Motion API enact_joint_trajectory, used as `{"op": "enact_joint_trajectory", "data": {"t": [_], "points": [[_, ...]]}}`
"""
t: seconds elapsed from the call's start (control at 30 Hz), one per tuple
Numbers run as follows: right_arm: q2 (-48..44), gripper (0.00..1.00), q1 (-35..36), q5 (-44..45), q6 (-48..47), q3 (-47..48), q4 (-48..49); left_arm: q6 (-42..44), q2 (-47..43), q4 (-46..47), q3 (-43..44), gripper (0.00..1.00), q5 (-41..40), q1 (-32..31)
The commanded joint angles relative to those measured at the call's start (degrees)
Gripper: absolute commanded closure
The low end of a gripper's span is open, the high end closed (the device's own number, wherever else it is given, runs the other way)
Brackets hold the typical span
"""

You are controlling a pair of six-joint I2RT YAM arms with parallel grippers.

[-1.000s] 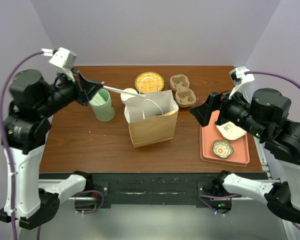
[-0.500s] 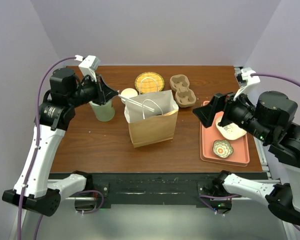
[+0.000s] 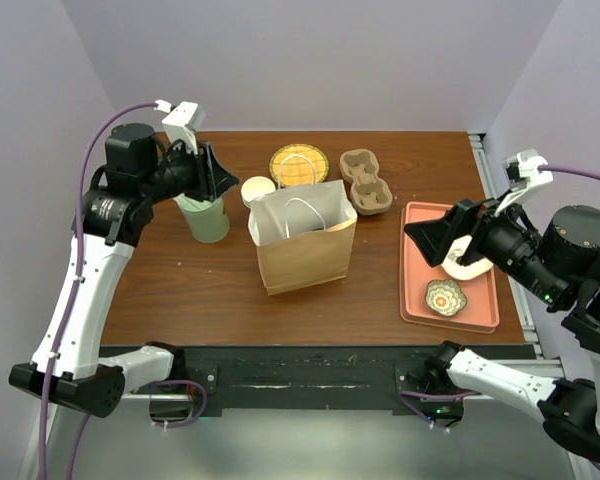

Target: Pack the takeout coffee

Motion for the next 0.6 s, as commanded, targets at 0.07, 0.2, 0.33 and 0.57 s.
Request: {"op": "enact_joint_trajectory", "data": {"t": [0.07, 0.2, 0.33, 0.57], "points": [[0.79, 0.01, -0.03, 1.88, 0.06, 0.6, -2.33, 0.8, -0.99, -1.63, 3.49, 0.47, -2.03, 0.03], [1.58, 0.01, -0.12, 1.18, 0.49, 1.22, -3.58, -1.4, -1.34, -0.66, 5.24, 0.3, 0.95, 0.03], [-0.26, 0.01, -0.12, 1.54, 4.1, -1.94, -0.6, -5.88, -4.66, 2.5, 5.08, 0.0, 4.9, 0.03], [-1.06, 0.01, -0.12, 3.56, 12.0, -4.68, 2.31, -14.93, -16.71, 13.66, -5.47, 0.0, 5.27, 0.03]]}}
